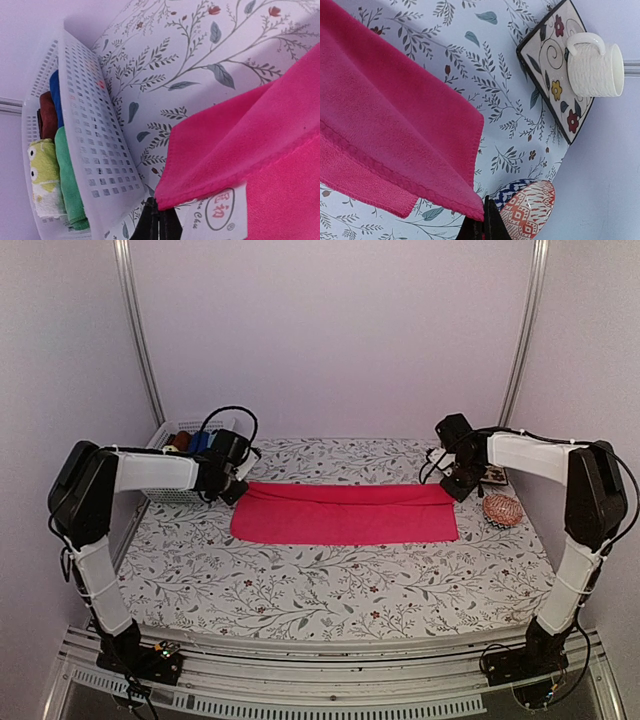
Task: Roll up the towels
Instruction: Fold the towel at the center of the board.
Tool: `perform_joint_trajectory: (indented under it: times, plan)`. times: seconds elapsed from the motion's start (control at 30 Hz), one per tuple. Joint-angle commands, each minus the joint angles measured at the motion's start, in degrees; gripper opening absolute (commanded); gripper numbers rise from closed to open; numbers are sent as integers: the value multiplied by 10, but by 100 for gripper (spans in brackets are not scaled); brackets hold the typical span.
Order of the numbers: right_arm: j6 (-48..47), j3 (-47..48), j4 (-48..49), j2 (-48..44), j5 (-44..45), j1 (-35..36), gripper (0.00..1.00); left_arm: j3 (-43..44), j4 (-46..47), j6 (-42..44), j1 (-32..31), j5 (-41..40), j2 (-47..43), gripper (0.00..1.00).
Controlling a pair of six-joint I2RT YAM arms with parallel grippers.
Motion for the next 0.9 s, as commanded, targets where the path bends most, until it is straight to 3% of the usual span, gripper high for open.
perform_joint_trajectory:
  times: [0.0, 0.87]
  plan:
    - [14, -20, -31, -23, -12, 4, 2, -21, -41, -29, -15, 23, -28, 0]
    - [16, -96, -67, -48, -30, 34, 2, -81, -170, -85, -47, 86, -98, 0]
